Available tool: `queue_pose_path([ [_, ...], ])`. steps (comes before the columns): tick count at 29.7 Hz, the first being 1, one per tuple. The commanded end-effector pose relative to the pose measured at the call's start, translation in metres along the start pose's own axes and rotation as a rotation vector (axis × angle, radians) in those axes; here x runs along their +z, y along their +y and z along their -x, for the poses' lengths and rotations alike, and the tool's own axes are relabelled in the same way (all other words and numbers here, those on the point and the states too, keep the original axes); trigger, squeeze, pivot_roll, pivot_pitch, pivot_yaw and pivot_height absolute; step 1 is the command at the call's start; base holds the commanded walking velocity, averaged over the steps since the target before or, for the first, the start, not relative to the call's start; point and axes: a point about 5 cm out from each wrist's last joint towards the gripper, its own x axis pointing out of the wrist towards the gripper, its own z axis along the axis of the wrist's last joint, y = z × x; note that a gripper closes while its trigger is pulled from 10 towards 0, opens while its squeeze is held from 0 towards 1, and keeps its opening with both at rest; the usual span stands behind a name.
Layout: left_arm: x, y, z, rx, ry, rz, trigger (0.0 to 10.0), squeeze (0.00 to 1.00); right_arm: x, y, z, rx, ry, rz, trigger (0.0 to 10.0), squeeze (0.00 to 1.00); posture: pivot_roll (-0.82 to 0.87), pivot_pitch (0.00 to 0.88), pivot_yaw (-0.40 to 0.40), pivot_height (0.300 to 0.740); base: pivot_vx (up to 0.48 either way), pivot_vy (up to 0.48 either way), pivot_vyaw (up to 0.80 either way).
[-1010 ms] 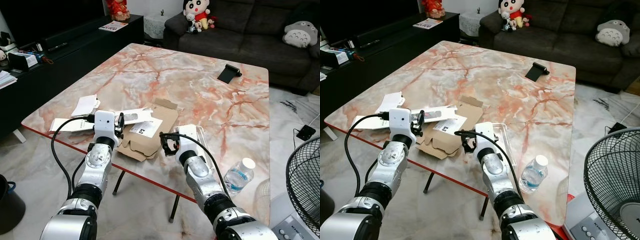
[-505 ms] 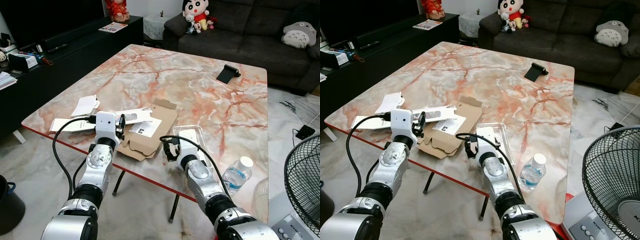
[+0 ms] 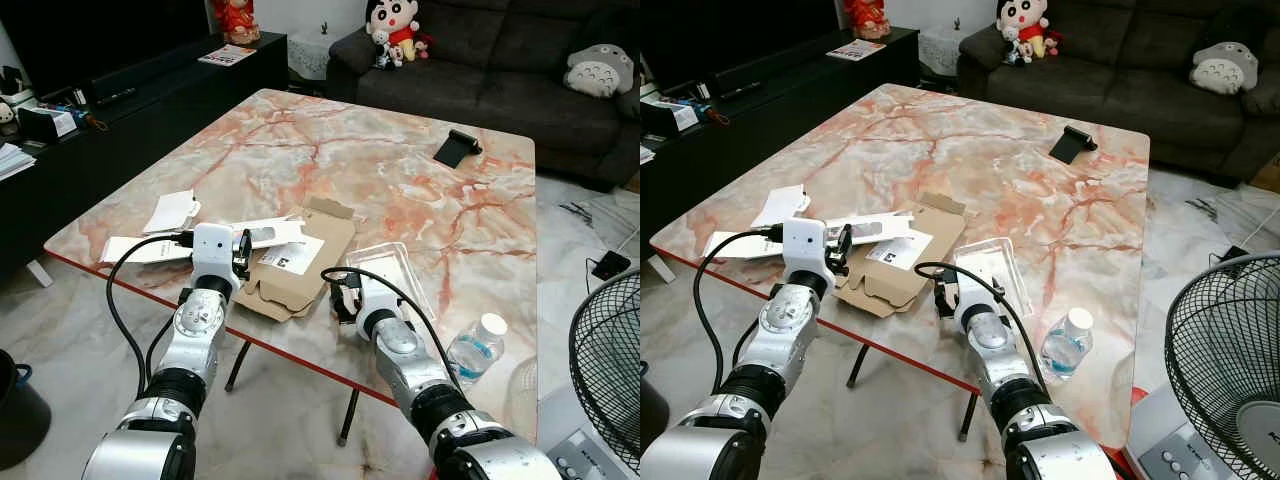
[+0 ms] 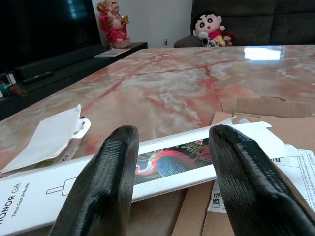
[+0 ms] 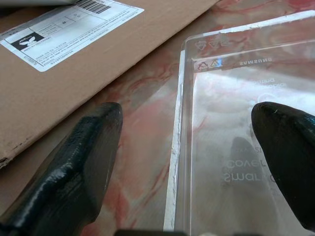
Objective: Picking trash to rubbish bin
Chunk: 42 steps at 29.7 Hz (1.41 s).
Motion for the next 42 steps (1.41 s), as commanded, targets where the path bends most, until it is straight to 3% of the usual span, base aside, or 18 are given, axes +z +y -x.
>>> queue_pose_path([
  [1, 0.002, -0.001, -0.001, -0.012, 0.003, 0.003, 10.0, 0.00, 0.001, -0.003, 0.000, -0.012, -0.005, -0.041, 10.0, 0.00, -0.01, 0.000, -0.022, 0.740, 0.000, 0.000, 0.00],
  [13, 0.002, -0.002, -0.001, -0.016, 0.004, 0.008, 10.0, 0.00, 0.007, -0.004, -0.002, -0.014, -0.013, -0.039, 10.0, 0.00, -0.01, 0.000, -0.023, 0.740, 0.000, 0.000, 0.00],
  [25, 0.003, -0.003, -0.002, -0.021, -0.004, 0.015, 10.0, 0.00, 0.035, -0.008, -0.004, -0.017, -0.115, -0.059, 10.0, 0.00, -0.01, 0.000, -0.023, 0.740, 0.000, 0.000, 0.00],
  [42, 0.002, -0.005, -0.002, -0.030, 0.001, 0.015, 10.0, 0.00, 0.037, -0.011, -0.005, -0.036, -0.060, 0.095, 10.0, 0.00, -0.02, 0.000, -0.026, 0.740, 0.000, 0.000, 0.00],
])
